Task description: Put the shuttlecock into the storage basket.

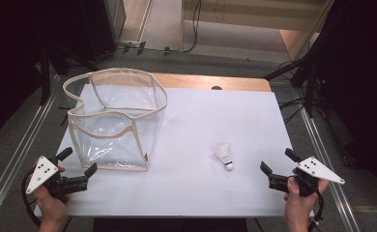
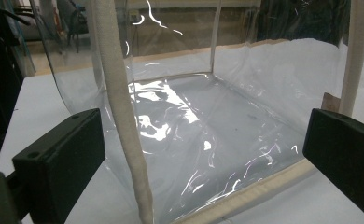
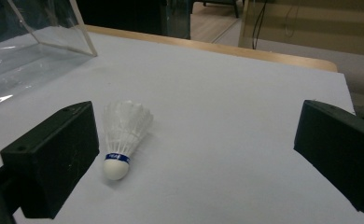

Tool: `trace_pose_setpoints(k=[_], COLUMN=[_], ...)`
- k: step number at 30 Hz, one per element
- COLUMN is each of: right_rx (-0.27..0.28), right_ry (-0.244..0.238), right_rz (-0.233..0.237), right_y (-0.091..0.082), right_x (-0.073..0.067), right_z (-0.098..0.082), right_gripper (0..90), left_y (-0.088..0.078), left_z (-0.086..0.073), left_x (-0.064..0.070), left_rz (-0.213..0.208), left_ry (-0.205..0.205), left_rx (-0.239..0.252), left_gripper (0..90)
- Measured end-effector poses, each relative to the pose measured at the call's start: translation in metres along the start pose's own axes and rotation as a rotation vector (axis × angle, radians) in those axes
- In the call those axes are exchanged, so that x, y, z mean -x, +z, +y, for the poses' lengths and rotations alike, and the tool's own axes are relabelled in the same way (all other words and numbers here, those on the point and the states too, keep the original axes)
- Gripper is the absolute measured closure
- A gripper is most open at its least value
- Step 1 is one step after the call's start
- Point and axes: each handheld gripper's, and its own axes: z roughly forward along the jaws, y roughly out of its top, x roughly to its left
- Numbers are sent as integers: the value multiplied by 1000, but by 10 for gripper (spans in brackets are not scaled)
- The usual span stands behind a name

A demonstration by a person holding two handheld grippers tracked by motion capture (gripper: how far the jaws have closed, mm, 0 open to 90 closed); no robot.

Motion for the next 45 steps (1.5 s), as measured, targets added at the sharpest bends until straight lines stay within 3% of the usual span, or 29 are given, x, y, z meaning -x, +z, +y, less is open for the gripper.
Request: trace_pose_setpoints(k=[17,32,45], right_rx=[-18,-121,-215], right_ry=[-39,-71,-73], right_rz=[55,105,140], right_y=[19,38,53], right_x=[-12,-25,-31], right_z=[24,42,47], right_gripper=[0,0,0], left_y=[2,1,0], left_z=[0,0,-1], left_x=[0,0,1], left_rz=[-2,-4,-3], left_ry=[3,2,4], left_rx=[-1,6,4], left_gripper=[0,0,0])
